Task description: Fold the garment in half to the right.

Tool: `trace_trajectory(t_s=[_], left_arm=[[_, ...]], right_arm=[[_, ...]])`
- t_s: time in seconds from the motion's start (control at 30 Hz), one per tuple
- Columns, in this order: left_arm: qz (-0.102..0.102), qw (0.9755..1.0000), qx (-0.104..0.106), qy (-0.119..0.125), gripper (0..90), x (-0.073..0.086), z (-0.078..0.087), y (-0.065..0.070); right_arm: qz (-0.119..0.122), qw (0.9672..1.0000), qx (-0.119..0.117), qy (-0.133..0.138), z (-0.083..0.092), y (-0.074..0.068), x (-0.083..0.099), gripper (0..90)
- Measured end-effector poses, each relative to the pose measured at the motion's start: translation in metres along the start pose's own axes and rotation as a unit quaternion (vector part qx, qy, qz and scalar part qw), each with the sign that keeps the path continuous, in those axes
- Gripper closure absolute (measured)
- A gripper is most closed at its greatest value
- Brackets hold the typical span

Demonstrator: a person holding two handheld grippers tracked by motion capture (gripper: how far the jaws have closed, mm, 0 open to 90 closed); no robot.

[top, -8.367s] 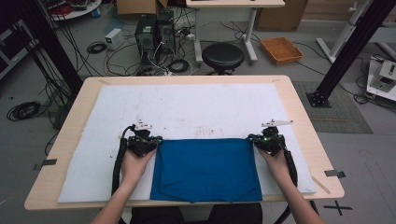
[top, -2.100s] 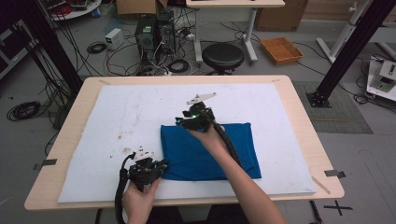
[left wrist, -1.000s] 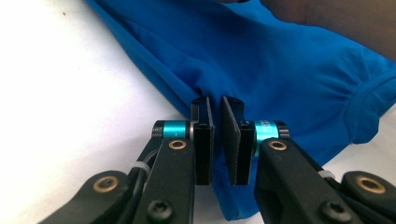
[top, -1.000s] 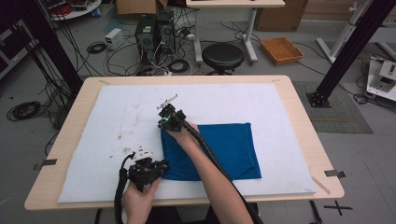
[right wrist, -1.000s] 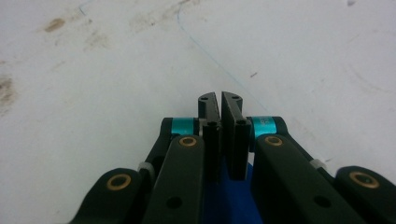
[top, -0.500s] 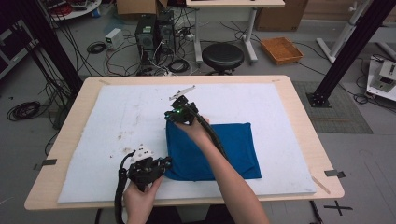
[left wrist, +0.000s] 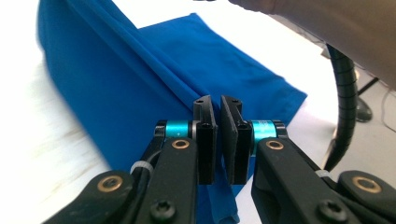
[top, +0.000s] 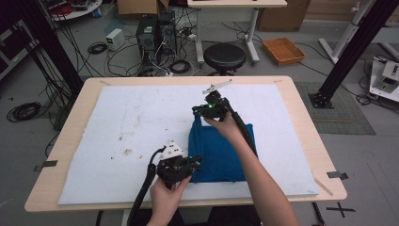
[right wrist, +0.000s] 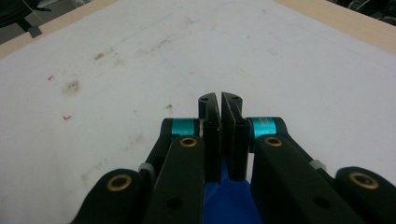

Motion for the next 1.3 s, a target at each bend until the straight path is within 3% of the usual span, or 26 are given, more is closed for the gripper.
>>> trace_trajectory(t_s=[0.3, 0.7, 1.0, 1.13, 1.3], left_arm=[[-0.009, 0.9992, 0.04, -0.003, 84.7, -0.015, -0.039, 0.035], [-0.025, 0.9978, 0.059, -0.016, 85.1, -0.023, -0.084, 0.077], [-0.034, 0.9971, 0.063, -0.027, 85.1, -0.024, -0.107, 0.098], [-0.035, 0.997, 0.065, -0.026, 84.4, -0.024, -0.114, 0.102], [-0.036, 0.9954, 0.085, -0.029, 71.3, -0.022, -0.115, 0.106]], right_arm=[[-0.011, 0.9997, 0.022, -0.003, 0.044, 0.02, 0.021, 87.4], [-0.032, 0.9975, 0.061, -0.012, 0.092, 0.046, 0.055, 87.3], [-0.034, 0.9948, 0.087, -0.04, 0.107, 0.058, 0.071, 87.4], [-0.027, 0.9918, 0.108, -0.063, 0.107, 0.062, 0.075, 87.4], [-0.022, 0.9867, 0.139, -0.082, 0.106, 0.064, 0.079, 83.6]])
Point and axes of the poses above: each handheld gripper's, and its own axes: z roughly backward along the jaws, x roughly out of its underside, y roughly to its right, the point moved 1 cm from there along -z, roughly forward along the jaws, and after that the axes turned 14 degrees about -x, right-handed, at the moved point
